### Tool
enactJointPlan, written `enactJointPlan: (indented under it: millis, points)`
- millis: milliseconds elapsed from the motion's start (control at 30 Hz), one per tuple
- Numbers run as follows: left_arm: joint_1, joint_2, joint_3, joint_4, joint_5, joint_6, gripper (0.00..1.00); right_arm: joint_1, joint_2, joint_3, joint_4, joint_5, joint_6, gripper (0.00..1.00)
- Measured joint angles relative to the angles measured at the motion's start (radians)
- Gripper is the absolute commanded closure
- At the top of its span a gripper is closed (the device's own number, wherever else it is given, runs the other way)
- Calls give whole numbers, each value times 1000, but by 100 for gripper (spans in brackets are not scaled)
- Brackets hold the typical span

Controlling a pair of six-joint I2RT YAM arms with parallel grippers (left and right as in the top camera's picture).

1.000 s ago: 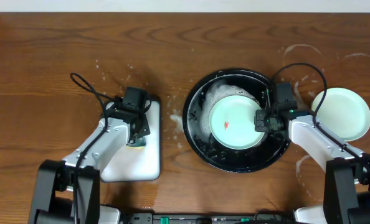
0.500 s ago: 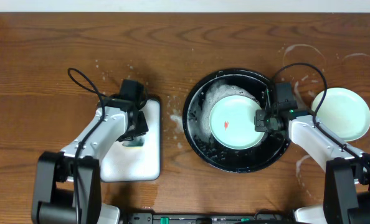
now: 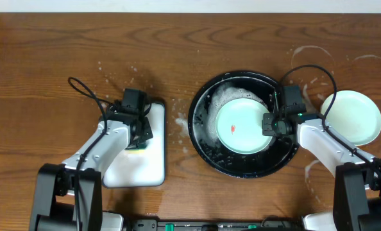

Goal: Clean dirty plates on tray and stack at the side

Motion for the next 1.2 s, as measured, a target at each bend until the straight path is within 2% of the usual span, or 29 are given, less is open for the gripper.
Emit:
enactJointPlan:
  millis: [133, 200, 333, 400, 500, 633, 800, 967, 1033, 1100, 1133, 1200]
  points:
    - [0, 14, 1, 10, 0, 0, 92, 0, 0, 0, 0, 0, 0, 99]
    - [0, 18, 13, -11, 0, 0, 83, 0, 0, 0, 0, 0, 0, 99]
    - [0, 33, 78, -142, 8, -2, 57, 0, 0, 0, 0, 0, 0, 99]
    - [2, 30, 119, -220, 14, 3, 51, 0, 0, 0, 0, 0, 0, 99]
    - [2, 6, 188, -287, 23, 13, 45, 0, 0, 0, 0, 0, 0, 99]
    - [2, -58, 232, -318, 23, 20, 44, 0, 0, 0, 0, 0, 0, 99]
    - [2, -52, 209, -317, 23, 24, 43, 0, 0, 0, 0, 0, 0, 99]
    - [2, 3, 104, -198, 26, 25, 46, 0, 0, 0, 0, 0, 0, 99]
    - [2, 34, 76, -160, 26, 27, 63, 0, 0, 0, 0, 0, 0, 99]
    - [2, 51, 71, -135, 26, 32, 85, 0, 0, 0, 0, 0, 0, 99]
    - [2, 54, 71, -127, 27, 32, 92, 0, 0, 0, 0, 0, 0, 99]
    - [2, 55, 71, -113, 27, 30, 92, 0, 0, 0, 0, 0, 0, 99]
